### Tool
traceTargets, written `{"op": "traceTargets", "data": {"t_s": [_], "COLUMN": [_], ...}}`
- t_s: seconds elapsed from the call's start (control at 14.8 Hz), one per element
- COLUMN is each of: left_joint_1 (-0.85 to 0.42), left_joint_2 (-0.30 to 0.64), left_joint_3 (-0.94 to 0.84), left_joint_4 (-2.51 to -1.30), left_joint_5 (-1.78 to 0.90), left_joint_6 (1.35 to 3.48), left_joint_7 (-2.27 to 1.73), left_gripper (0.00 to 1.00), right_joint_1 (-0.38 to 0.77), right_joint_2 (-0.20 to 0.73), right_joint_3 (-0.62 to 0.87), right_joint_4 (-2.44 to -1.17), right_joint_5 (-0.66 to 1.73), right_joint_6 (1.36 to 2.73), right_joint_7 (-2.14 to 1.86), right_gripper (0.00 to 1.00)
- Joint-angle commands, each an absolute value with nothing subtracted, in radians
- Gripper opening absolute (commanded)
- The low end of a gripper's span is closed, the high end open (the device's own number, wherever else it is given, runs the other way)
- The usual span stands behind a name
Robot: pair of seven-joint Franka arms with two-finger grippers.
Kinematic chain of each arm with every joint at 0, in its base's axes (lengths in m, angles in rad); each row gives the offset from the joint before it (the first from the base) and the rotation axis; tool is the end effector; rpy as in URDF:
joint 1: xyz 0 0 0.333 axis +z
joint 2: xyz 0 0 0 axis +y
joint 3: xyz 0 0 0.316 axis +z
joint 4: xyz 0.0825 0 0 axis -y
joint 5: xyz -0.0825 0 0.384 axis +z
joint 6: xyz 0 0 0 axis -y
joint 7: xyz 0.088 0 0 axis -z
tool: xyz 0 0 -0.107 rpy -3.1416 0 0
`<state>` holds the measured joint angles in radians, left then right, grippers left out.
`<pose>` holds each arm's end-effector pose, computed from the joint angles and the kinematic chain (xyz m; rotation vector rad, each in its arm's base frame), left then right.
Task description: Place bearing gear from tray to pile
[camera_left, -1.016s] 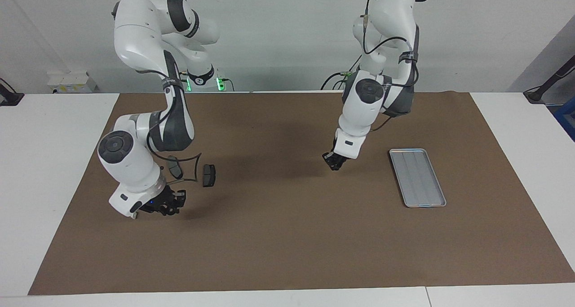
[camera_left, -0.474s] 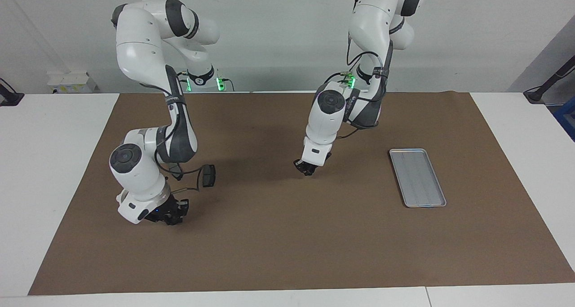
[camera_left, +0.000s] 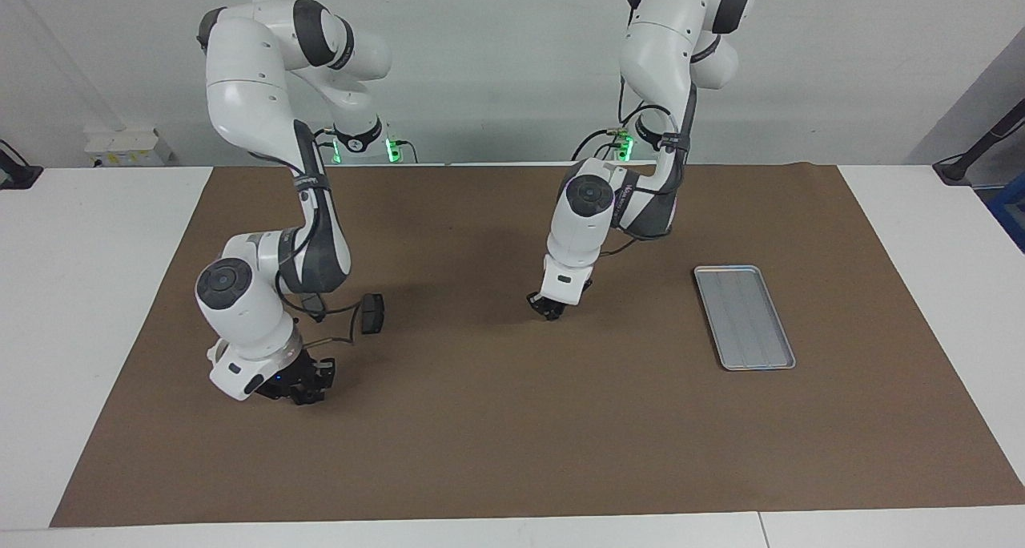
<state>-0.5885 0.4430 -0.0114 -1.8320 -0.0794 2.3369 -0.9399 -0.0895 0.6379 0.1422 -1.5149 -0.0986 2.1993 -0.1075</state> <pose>0.5365 -0.3679 0.2961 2.9936 0.5983 0.0000 0.7135 0.0175 0.2962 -3.1259 -0.2919 -0.0843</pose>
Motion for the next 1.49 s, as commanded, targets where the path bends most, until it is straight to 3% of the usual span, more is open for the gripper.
{"op": "traceTargets", "data": {"t_s": [0.0, 0.07, 0.27, 0.47, 0.88, 1.02, 1.15, 1.42], "left_joint_1": [-0.6, -0.592, -0.551, -0.438, -0.243, -0.169, -0.153, -0.132], "left_joint_2": [0.423, 0.423, 0.408, 0.234, 0.063, 0.002, -0.008, -0.029], "left_joint_3": [0.002, 0.003, 0.04, 0.055, 0.055, 0.054, 0.071, 0.072], "left_joint_4": [-1.873, -1.855, -1.714, -1.746, -1.704, -1.703, -1.703, -1.71], "left_joint_5": [-0.066, -0.064, -0.038, -0.037, -0.037, -0.037, -0.038, -0.041], "left_joint_6": [2.35, 2.327, 2.134, 2.027, 1.751, 1.64, 1.556, 1.548], "left_joint_7": [-0.953, -0.951, -0.942, -0.83, -0.577, -0.462, -0.346, -0.339], "left_gripper": [0.56, 1.0, 1.0, 1.0, 1.0, 1.0, 1.0, 1.0], "right_joint_1": [-0.039, -0.009, 0.079, 0.199, 0.345, 0.409, 0.474, 0.525], "right_joint_2": [0.546, 0.517, 0.448, 0.422, 0.431, 0.477, 0.579, 0.705], "right_joint_3": [0.15, 0.15, 0.155, 0.158, 0.222, 0.219, 0.215, 0.216], "right_joint_4": [-1.514, -1.513, -1.513, -1.509, -1.508, -1.505, -1.406, -1.315], "right_joint_5": [-0.101, -0.1, -0.081, -0.078, -0.055, -0.075, -0.109, -0.169], "right_joint_6": [2.08, 2.047, 1.958, 1.927, 1.991, 2.0, 1.999, 2.031], "right_joint_7": [-0.011, 0.032, 0.232, 0.518, 0.92, 1.05, 1.171, 1.264], "right_gripper": [1.0, 1.0, 1.0, 1.0, 1.0, 1.0, 1.0, 1.0]}}
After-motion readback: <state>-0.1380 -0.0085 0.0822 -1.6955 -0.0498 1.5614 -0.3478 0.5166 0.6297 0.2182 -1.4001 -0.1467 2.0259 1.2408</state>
